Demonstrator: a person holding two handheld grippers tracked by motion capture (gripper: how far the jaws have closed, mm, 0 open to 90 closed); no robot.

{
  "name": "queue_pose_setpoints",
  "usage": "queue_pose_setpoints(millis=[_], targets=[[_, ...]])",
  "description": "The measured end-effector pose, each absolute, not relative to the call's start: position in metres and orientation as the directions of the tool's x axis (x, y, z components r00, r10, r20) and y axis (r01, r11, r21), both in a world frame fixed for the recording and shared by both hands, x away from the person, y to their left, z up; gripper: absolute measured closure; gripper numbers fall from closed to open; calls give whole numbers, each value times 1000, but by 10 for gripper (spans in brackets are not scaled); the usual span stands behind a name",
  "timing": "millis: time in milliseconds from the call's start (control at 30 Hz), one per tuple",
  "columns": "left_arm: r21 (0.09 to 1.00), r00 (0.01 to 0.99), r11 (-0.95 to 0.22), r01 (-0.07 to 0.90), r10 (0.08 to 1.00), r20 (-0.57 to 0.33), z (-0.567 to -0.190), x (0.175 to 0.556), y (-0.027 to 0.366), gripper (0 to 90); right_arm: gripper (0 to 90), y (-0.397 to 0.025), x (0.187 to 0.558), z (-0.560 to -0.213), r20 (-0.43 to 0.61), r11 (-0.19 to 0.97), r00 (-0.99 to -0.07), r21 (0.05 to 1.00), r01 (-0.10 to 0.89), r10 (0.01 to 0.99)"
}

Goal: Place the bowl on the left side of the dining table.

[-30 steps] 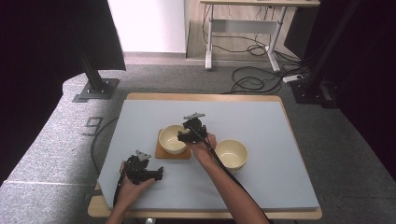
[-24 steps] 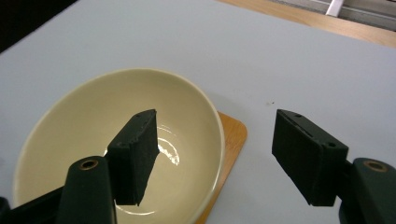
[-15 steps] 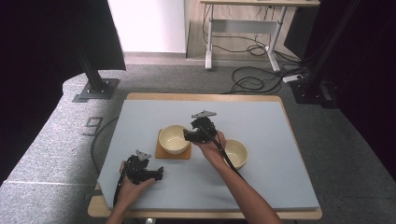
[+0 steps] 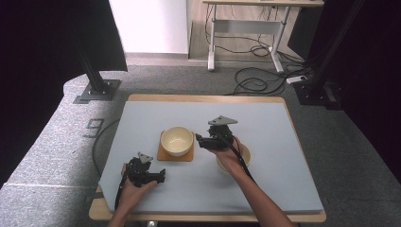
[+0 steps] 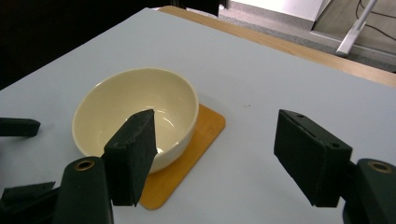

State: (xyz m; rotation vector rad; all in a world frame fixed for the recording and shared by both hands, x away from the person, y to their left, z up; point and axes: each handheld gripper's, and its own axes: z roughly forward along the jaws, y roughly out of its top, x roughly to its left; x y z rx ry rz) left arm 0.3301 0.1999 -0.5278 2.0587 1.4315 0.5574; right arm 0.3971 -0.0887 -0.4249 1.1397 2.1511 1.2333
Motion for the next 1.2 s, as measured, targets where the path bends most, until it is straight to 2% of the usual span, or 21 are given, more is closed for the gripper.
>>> queue_pose_setpoints(millis=[400,700,1200], targets=[[653,341,-267,709,940,13,-528,331,200,0,303,-143,373,-425,63,220,-571,884,413,819],[653,343,-269,708,939,16,-528,331,200,1,306,-177,357,-434,25,235,-540,883,407,841],[656,340,-267,706,940,16,-528,331,200,2,308,-219,331,-449,29,219,-512,882,418,859]])
